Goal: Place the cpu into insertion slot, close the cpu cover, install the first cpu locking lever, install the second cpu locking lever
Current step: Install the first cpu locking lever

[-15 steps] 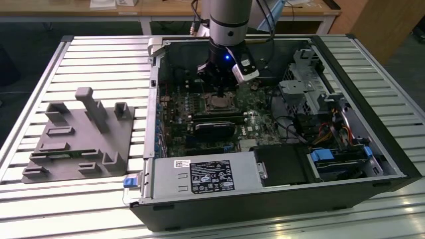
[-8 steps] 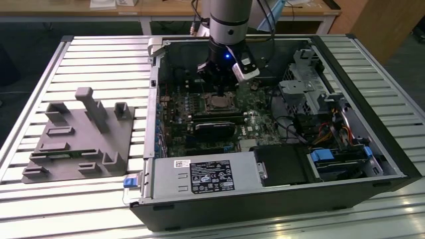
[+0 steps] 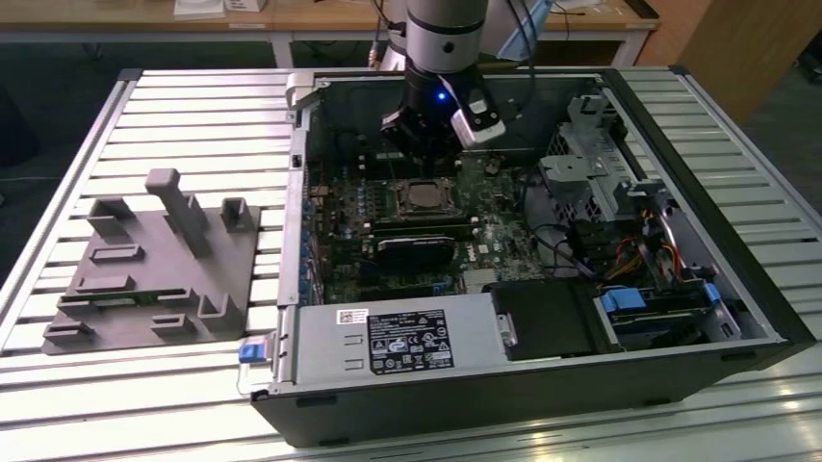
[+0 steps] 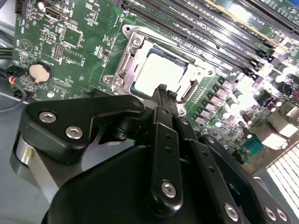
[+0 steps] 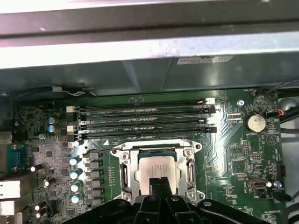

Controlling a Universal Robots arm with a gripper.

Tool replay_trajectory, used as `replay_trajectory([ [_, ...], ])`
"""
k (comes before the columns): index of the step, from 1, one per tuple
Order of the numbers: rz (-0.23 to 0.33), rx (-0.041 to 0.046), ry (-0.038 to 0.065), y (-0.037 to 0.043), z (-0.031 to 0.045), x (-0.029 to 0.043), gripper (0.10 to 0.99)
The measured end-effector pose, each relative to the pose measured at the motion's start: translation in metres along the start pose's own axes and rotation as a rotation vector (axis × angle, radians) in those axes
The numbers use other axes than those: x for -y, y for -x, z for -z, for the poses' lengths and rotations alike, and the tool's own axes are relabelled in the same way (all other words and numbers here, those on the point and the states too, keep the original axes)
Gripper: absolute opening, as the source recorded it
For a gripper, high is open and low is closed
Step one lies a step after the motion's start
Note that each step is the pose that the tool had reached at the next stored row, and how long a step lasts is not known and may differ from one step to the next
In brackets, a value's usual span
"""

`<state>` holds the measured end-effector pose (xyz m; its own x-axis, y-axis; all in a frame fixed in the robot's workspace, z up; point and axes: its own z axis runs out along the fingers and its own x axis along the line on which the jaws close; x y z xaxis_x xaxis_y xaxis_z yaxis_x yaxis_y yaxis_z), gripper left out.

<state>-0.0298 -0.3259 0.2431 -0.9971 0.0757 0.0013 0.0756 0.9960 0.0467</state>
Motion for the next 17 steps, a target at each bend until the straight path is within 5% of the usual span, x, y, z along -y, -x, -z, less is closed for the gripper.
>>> replay_trajectory([
  [9,0.0,0.0001,0.0,-0.0005,0.0035,-0.0001,0.106],
  [17,0.0,0.0,0.0,-0.0159,0.0036,0.0011,0.106],
])
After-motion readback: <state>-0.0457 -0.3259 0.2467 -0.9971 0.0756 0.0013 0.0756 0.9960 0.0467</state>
